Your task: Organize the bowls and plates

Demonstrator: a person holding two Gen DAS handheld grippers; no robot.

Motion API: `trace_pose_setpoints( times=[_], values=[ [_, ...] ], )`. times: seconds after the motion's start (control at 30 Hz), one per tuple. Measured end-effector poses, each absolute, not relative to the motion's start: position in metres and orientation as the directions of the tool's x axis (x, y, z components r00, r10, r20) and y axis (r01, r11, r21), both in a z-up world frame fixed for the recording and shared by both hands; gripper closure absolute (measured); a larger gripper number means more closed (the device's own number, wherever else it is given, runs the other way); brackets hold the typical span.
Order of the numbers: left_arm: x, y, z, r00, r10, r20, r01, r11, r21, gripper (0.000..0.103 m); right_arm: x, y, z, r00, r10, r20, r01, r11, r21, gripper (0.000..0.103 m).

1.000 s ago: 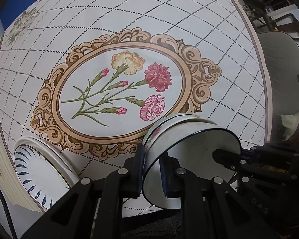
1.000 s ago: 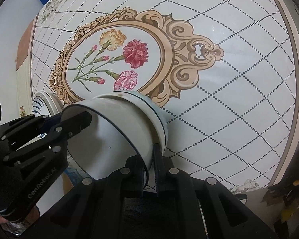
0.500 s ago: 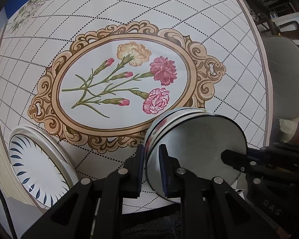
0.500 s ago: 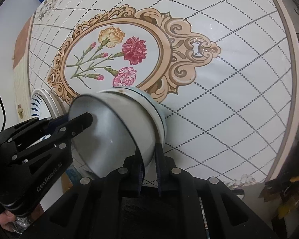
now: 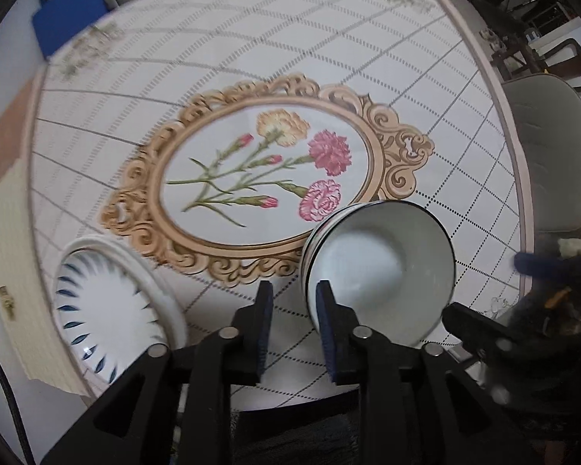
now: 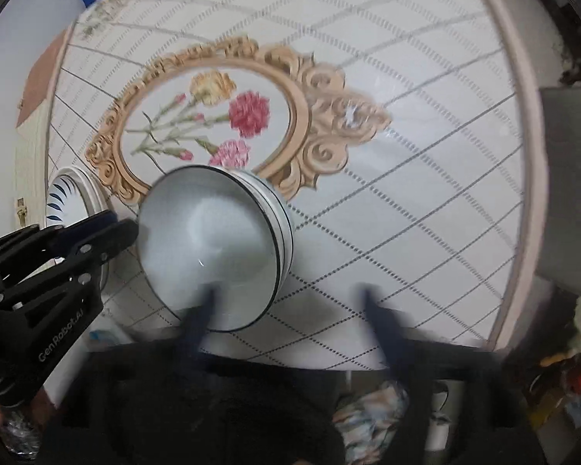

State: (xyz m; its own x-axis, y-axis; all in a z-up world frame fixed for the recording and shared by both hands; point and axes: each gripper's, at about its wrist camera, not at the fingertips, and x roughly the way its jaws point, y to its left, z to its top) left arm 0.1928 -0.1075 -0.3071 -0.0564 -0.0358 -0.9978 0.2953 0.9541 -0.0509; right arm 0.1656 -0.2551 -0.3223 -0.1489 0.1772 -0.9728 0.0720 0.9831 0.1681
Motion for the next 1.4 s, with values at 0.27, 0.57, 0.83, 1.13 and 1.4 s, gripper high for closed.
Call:
trace_pose_setpoints(
  times=[0.27,0.57,0.83,1.13,1.4],
  values=[
    [0.150,-0.086,-0.242,0.097,-0.057,-0.994,0.256,0.966,-0.030,0.024,0.114,-0.263,-0.249,0.036,0.093,-0.995,0.107,0.990,0.096,0.000],
    [0.105,-0.090,-0.195,0.197,-0.052,-0.979,0.277,0.961,0.004,0.015,0.053,-0.253,-0.180,0.184,-0.021,-0.983,0.134,0.991,0.004,0.000],
    [0.075,-0.091,-0.167,0.276,-0.061,-0.959,0.276,0.961,0.019,0.015,0.018,-0.251,-0.142,0.260,-0.086,-0.962,0.166,0.985,-0.043,0.000],
    [0.059,-0.089,-0.147,0.316,-0.066,-0.947,0.249,0.968,0.015,0.015,0.001,-0.252,-0.117,0.295,-0.068,-0.953,0.181,0.983,-0.015,0.000],
    [0.068,-0.098,-0.155,0.347,-0.031,-0.937,0.206,0.978,0.044,0.003,0.020,-0.269,-0.136,0.307,-0.018,-0.952,0.149,0.988,0.029,0.000]
  ],
)
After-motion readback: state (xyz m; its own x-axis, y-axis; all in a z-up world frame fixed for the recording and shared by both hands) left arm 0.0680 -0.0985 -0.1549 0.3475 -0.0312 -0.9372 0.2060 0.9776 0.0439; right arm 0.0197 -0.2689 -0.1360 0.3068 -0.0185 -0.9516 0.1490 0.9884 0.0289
